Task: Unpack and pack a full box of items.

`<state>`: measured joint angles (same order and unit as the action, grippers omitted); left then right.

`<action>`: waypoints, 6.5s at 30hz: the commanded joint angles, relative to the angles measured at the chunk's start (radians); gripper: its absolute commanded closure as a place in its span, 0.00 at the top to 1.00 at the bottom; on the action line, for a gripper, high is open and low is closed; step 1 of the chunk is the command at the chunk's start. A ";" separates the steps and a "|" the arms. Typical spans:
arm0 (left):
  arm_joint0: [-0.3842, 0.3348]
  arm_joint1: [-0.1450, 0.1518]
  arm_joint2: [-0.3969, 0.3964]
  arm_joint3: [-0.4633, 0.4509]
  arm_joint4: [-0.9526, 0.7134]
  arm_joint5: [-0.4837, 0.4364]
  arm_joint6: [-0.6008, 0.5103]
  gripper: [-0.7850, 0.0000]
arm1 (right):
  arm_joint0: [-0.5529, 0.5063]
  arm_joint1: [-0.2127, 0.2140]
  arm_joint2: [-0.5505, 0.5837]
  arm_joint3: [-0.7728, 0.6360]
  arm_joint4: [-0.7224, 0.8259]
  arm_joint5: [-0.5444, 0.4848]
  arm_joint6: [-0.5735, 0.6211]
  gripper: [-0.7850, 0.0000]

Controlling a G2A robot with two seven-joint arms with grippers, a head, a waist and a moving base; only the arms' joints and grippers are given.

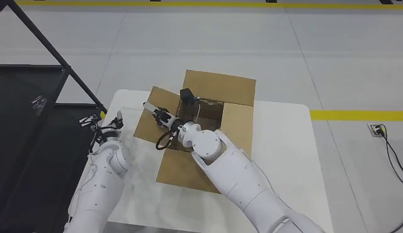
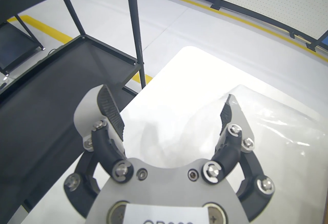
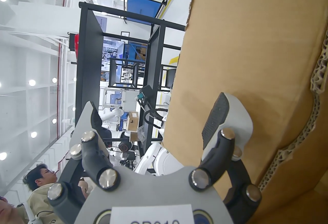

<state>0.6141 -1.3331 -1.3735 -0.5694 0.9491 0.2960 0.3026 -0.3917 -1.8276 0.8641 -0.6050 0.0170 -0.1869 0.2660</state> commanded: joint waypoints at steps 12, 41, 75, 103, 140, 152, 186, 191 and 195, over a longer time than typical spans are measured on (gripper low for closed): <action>0.009 0.000 -0.021 0.034 -0.019 0.005 -0.016 1.00 | 0.045 -0.035 -0.005 0.098 0.000 -0.016 0.008 1.00; 0.083 -0.014 -0.042 0.042 -0.086 -0.087 0.065 1.00 | 0.097 -0.070 0.024 0.202 -0.023 -0.048 0.051 1.00; 0.691 0.035 -0.162 -1.149 0.153 -0.222 0.000 1.00 | 0.114 -0.013 0.173 0.157 -0.010 -0.208 0.133 1.00; 0.600 0.041 0.036 -1.221 0.360 -0.502 -0.339 1.00 | -0.276 0.177 0.539 -0.521 -0.099 -0.242 0.168 1.00; -0.082 -0.117 0.436 -0.325 -0.755 -0.656 -1.059 1.00 | -0.533 0.306 0.839 -0.824 -0.010 -0.366 0.318 1.00; -0.157 -0.152 0.464 -0.228 -0.845 -0.757 -1.049 1.00 | -0.542 0.329 0.827 -0.826 0.008 -0.368 0.294 1.00; -0.235 -0.305 0.701 -0.185 -0.852 -0.767 -0.843 1.00 | -0.793 0.400 1.085 -0.990 0.024 -0.414 0.039 1.00; -0.263 -0.348 0.742 -0.103 -0.851 -0.749 -0.826 1.00 | -0.808 0.408 1.103 -0.982 0.026 -0.415 0.010 1.00; -0.284 -0.381 0.768 -0.047 -0.841 -0.724 -0.815 1.00 | -0.805 0.414 1.104 -0.964 0.036 -0.416 0.007 1.00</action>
<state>0.3344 -1.7055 -0.6126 -0.6299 0.1048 -0.4331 -0.5151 -1.1987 -1.4153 1.9688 -1.5747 0.0510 -0.6044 0.2740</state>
